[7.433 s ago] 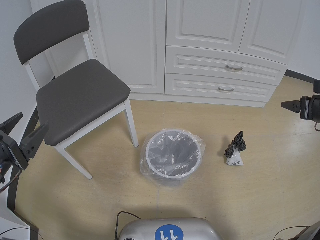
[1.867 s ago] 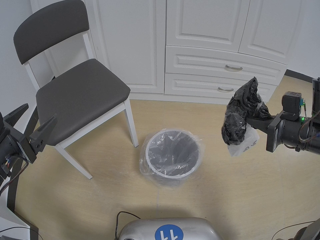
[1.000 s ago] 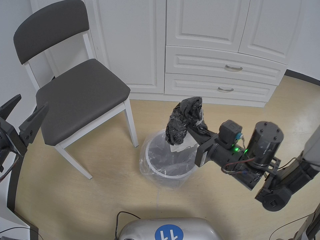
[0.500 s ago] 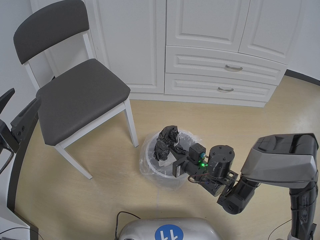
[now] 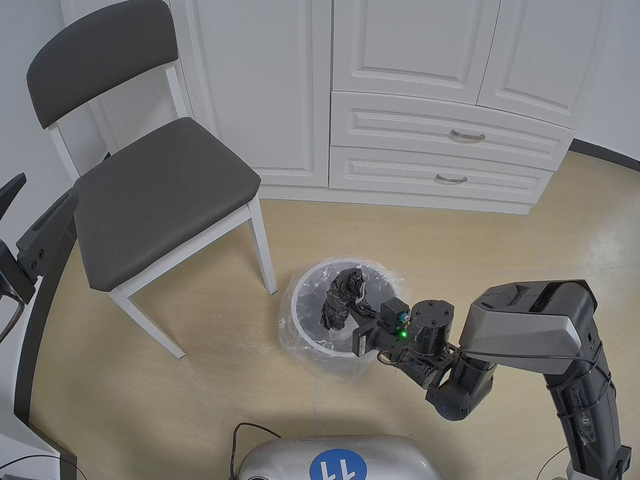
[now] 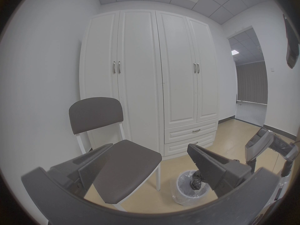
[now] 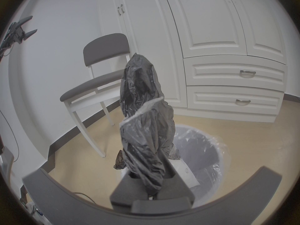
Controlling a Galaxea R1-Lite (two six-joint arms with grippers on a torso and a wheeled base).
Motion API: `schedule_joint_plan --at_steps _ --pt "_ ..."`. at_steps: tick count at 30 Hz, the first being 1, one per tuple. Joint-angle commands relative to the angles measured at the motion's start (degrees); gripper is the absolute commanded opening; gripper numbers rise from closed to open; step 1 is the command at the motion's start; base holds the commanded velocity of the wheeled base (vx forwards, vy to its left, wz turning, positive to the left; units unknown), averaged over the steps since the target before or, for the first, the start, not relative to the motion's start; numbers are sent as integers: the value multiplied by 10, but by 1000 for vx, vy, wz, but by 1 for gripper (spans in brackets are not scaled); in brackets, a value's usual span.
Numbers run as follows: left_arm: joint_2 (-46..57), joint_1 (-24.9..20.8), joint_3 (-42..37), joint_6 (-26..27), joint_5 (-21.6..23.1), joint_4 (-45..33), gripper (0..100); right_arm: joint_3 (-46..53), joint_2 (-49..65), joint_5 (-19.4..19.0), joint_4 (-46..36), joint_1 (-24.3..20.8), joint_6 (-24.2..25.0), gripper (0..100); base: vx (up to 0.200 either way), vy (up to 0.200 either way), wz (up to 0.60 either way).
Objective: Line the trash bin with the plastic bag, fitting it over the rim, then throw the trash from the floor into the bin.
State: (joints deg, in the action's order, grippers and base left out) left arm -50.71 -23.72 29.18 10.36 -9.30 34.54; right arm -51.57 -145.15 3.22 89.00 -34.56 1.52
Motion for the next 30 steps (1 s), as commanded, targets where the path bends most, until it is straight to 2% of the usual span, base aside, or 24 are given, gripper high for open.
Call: schedule_joint_plan --at_steps 1,4,7,11,18,30 --pt "-1 0 -1 0 0 0 100 32 -7 -18 10 5 -4 0 0 0 0" --pt "-1 0 -1 -1 0 0 100 59 1 -44 10 6 -6 0 0 0 0" --pt "-1 -1 -1 -1 0 0 100 66 7 -51 10 6 -6 0 0 0 0" --pt "-4 -1 -1 -2 1 -1 100 23 -10 -42 10 6 1 0 0 0 0" --pt "-6 -2 -3 -2 1 -1 100 -57 -64 -3 10 6 7 0 0 0 0" --pt "-4 -2 -3 -1 1 -1 100 -92 -145 -1 10 6 10 0 0 0 0"
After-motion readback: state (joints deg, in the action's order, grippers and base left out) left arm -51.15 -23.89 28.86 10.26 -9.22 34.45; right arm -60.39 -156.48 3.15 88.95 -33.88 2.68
